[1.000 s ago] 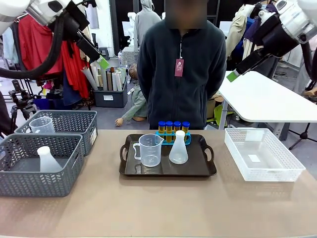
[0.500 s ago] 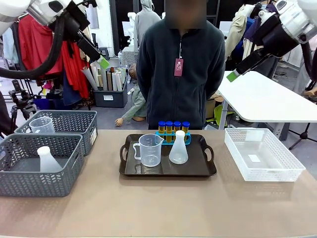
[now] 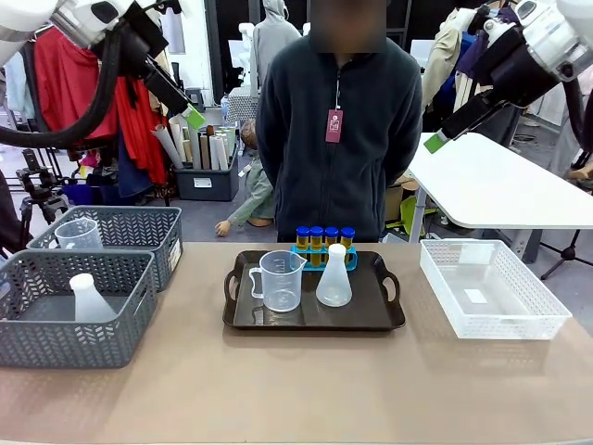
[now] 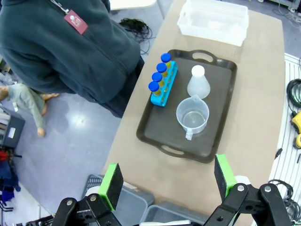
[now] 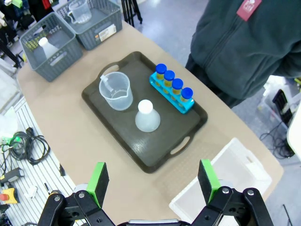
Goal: Prepare the laboratory tools.
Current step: Pick up one Large Measuring Cup and place it on the Handle tray.
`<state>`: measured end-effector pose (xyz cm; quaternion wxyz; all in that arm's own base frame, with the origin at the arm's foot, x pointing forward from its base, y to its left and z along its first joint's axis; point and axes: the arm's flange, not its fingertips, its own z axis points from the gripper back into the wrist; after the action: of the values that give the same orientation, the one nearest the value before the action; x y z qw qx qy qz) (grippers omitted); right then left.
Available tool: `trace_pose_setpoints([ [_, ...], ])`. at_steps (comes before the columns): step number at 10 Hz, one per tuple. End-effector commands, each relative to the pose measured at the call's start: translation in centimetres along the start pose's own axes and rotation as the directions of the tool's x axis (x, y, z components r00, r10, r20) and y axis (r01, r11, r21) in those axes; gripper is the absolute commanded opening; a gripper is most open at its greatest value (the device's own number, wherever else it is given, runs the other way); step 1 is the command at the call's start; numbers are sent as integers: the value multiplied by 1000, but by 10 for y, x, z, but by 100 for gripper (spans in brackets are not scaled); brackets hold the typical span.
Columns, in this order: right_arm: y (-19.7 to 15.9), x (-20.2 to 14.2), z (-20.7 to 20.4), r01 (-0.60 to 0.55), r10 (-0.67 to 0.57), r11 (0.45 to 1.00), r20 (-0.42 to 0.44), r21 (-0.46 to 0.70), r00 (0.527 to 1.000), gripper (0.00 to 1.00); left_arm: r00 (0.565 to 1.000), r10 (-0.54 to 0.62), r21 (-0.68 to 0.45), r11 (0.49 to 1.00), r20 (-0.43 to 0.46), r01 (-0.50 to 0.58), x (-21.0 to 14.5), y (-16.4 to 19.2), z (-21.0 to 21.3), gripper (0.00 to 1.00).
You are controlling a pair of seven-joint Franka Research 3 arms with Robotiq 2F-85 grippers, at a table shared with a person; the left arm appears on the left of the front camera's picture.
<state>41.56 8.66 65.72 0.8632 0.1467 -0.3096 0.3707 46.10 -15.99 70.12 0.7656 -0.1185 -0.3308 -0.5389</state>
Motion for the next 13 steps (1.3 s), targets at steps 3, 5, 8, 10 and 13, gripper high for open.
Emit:
trace_pose_setpoints([
  [3, 0, -1, 1, 0, 0, 1000, 2, 1, 1000, 100, 1000, 1, 2, 1000, 1, -1, 0, 0, 2, 100],
  [5, 0, -1, 1, 0, 0, 1000, 2, 1, 1000, 100, 1000, 1, 2, 1000, 1, -1, 0, 0, 2, 100],
  [8, 0, -1, 1, 0, 0, 1000, 2, 1, 1000, 100, 1000, 1, 2, 1000, 1, -1, 0, 0, 2, 100],
  [10, 0, -1, 1, 0, 0, 1000, 2, 1, 1000, 100, 1000, 1, 2, 1000, 1, -1, 0, 0, 2, 100],
  [13, 0, -1, 1, 0, 0, 1000, 2, 1, 1000, 100, 1000, 1, 2, 1000, 1, -1, 0, 0, 2, 100],
])
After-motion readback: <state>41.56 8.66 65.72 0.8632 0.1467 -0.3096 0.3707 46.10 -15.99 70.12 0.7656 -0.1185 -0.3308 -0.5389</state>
